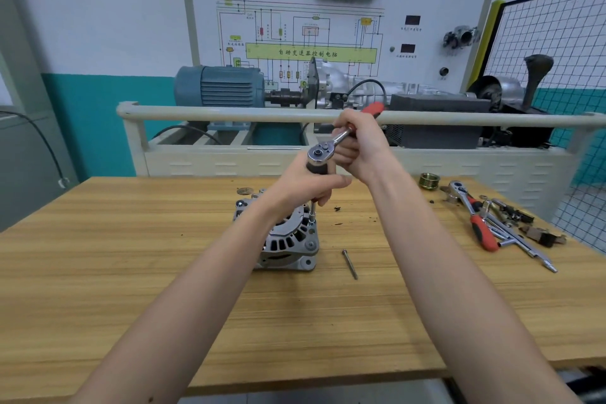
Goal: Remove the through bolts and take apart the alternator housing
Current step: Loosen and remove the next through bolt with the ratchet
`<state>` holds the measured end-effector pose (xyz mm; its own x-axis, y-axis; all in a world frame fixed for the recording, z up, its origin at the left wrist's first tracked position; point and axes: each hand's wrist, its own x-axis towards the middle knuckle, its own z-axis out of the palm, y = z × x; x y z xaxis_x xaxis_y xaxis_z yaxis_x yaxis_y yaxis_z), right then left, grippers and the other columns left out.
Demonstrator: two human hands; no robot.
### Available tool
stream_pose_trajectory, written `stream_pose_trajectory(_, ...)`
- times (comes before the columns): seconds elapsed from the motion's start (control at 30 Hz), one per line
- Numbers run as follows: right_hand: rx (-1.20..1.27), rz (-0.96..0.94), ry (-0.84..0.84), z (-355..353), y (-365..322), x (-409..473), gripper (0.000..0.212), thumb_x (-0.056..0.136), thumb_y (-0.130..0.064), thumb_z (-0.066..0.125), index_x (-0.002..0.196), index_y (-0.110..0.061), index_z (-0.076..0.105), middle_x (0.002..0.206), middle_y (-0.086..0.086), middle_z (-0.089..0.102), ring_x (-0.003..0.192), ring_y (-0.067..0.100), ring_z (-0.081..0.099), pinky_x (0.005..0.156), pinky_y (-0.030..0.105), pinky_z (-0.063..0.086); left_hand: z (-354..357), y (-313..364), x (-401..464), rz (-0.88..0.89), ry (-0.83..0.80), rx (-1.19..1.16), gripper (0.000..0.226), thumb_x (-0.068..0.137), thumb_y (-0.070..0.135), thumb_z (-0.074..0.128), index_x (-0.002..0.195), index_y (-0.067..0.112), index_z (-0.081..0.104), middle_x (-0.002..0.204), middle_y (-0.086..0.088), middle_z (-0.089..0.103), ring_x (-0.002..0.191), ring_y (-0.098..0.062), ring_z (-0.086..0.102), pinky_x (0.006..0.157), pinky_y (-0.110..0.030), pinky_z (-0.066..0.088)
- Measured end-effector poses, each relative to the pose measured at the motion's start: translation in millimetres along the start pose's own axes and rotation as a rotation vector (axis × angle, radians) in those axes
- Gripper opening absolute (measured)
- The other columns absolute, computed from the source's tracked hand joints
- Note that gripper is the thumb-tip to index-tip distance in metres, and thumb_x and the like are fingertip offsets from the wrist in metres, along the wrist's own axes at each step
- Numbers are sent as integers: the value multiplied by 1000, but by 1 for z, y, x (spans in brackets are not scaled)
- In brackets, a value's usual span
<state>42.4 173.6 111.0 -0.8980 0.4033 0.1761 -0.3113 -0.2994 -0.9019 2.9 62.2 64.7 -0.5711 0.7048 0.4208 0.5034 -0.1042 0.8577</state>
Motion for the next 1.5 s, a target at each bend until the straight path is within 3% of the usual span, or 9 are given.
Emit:
stream_pose_trajectory(0.23,213,-274,440,7,38,-38,24,76,-9,58,64,-19,41,43,-11,34,39,7,29,40,20,27,14,-9,8,-20,360,-59,39,78,-8,55,52,17,39,41,11,37,41,-8,32,48,-25,30)
stream_pose_trajectory(0.37,212,-434,452,14,56,-64,30,68,-16,58,46,-28,43,53,-7,34,53,13,29,51,26,28,25,-10,8,-18,529,-96,42,77,-6,57,51,19,36,38,14,34,40,-3,28,40,-17,25)
stream_pose_trajectory(0.53,192,-253,359,2,26,-36,34,79,-3,55,58,-20,35,40,-11,30,36,7,25,38,19,24,7,-8,0,9,225,6,35,76,-2,64,50,14,48,45,1,47,46,-14,41,54,-29,37)
stream_pose_trajectory(0.67,142,33,14,2,3,-9,53,85,-4,44,37,-22,31,34,-7,21,29,6,12,30,18,12,2,1,-2,12,-31,42,33,78,6,66,50,11,49,44,-3,46,44,-15,41,52,-26,38)
stream_pose_trajectory(0.83,162,-20,136,4,6,-11,45,83,-2,48,44,-20,34,37,-7,24,29,7,15,31,16,14,12,-5,4,18,29,-39,46,77,-16,53,47,15,38,40,6,35,38,-9,30,43,-19,28)
stream_pose_trajectory(0.97,286,-210,453,3,30,-37,25,82,-2,56,67,-16,41,39,-11,32,32,6,26,34,18,23,18,-11,7,47,288,-66,38,77,-14,53,55,14,38,46,6,36,41,-7,31,46,-24,28)
stream_pose_trajectory(1.1,337,-337,505,9,55,-60,30,82,-3,59,66,-19,40,44,-12,35,39,5,30,41,18,29,24,-12,9,27,427,-144,44,79,-11,54,52,19,36,39,13,36,39,-1,29,42,-18,27)
stream_pose_trajectory(1.33,105,-137,262,1,15,-27,39,81,0,53,53,-20,33,37,-9,24,32,8,18,36,17,18,-7,-3,-3,17,-56,47,34,81,-4,62,53,9,48,47,-6,47,46,-17,42,52,-23,40)
stream_pose_trajectory(1.5,-31,39,-14,-1,-3,-7,53,83,-2,45,37,-24,28,35,-6,17,31,8,10,34,17,11,-1,1,2,5,-97,10,41,82,-11,59,51,9,41,43,-2,38,44,-18,33,49,-23,31)
